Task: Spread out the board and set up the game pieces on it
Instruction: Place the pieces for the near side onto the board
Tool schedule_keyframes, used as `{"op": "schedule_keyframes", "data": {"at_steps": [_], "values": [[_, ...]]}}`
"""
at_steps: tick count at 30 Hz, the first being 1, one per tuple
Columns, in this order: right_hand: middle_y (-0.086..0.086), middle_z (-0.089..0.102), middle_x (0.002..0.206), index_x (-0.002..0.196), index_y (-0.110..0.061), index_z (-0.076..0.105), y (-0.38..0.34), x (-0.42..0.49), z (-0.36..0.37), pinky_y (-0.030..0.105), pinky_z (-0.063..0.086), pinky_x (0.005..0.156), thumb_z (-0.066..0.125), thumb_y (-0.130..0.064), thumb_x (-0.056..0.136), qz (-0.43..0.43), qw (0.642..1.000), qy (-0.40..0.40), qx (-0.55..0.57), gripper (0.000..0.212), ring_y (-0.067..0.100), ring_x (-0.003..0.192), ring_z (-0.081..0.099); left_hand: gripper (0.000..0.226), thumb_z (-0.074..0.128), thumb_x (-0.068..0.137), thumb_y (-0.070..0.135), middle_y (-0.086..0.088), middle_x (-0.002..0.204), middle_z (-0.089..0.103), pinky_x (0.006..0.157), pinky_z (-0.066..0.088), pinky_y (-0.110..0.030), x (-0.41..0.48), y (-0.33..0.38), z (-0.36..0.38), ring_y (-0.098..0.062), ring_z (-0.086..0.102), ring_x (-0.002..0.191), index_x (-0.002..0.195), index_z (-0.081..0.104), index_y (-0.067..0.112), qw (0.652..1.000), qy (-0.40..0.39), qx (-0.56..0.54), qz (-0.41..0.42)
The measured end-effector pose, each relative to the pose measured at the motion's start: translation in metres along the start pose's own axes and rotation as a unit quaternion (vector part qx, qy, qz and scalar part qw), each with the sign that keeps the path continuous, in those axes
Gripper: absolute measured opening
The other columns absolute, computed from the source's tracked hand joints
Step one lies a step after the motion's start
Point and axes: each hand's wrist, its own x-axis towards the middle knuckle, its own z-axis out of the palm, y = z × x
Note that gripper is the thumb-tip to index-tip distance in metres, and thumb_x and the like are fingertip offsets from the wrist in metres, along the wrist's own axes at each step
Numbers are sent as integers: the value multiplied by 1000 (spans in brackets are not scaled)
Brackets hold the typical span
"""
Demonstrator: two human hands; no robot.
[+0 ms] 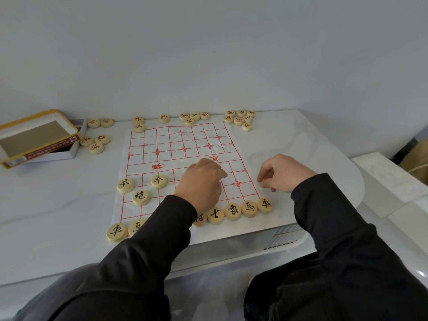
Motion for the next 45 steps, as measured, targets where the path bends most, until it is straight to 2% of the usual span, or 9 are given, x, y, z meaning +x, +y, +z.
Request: {"op": "schedule_keyframes", "data": {"at_steps": [3, 9, 15, 21, 26, 31, 36, 40, 45], "values": [[0, 64, 92, 96, -13, 69, -11, 7, 4, 23, 41, 73, 63, -17, 89, -16, 1000, 26, 9, 10, 8, 70, 54, 37, 39, 96, 23, 5, 136, 49, 107, 31, -31, 0, -10, -6, -13, 33, 129, 131, 50, 23, 1000, 4, 2, -24], [2, 66, 109, 105, -14, 68, -47, 24, 14, 26, 45, 86, 56, -19, 93, -44, 997, 68, 8, 18, 16, 99, 59, 40, 41, 96, 33, 4, 140, 44, 109, 28, -34, 1, -28, -23, -14, 31, 133, 135, 45, 23, 997, -2, -6, -83], [2, 66, 111, 106, -15, 67, -81, 49, 23, 31, 50, 90, 53, -19, 93, -67, 992, 102, 5, 19, 18, 100, 61, 45, 44, 95, 31, 1, 144, 39, 110, 27, -36, 8, -54, -39, -18, 29, 135, 139, 39, 23, 990, 0, -14, -139], [3, 67, 104, 101, -15, 68, -111, 95, 14, 36, 52, 85, 52, -17, 90, -77, 989, 117, -52, 19, 21, 93, 62, 51, 45, 95, 31, -1, 152, 27, 113, 22, -37, -1, -88, -53, -20, 19, 140, 144, 31, 23, 980, -6, -50, -191], [8, 60, 121, 119, -9, 60, -128, 156, 8, 32, 46, 91, 48, -9, 89, -84, 991, 97, -25, 32, 25, 108, 57, 60, 48, 94, 34, 0, 156, 13, 115, 15, -41, 0, -105, -60, -22, 7, 144, 147, 20, 25, 973, -70, -87, -203], [12, 55, 125, 124, -13, 55, -120, 220, 8, 37, 44, 97, 45, -5, 90, -51, 988, 135, -58, 36, 28, 114, 51, 59, 46, 95, 34, 0, 156, 12, 114, 17, -39, 0, -118, -65, -20, 6, 144, 147, 19, 26, 967, -58, -112, -219], [10, 58, 121, 117, -15, 61, -113, 258, 13, 36, 45, 95, 46, -3, 89, -65, 984, 142, -82, 34, 28, 109, 54, 60, 46, 95, 37, 2, 156, 13, 114, 16, -38, -7, -139, -74, -19, 7, 144, 147, 19, 27, 955, -74, -132, -256], [9, 60, 113, 104, -16, 64, -117, 275, 15, 32, 46, 85, 55, -12, 89, -72, 979, 173, -76, 18, 27, 100, 56, 60, 45, 95, 38, 2, 156, 15, 114, 17, -38, -13, -150, -81, -20, 10, 143, 147, 19, 26, 947, -90, -135, -277], [8, 63, 101, 93, -15, 63, -123, 278, 18, 35, 47, 82, 59, -22, 89, -62, 973, 203, -94, 9, 25, 96, 55, 58, 45, 95, 37, 3, 155, 17, 113, 18, -37, -12, -150, -81, -19, 13, 143, 147, 21, 26, 946, -97, -143, -275]]}}
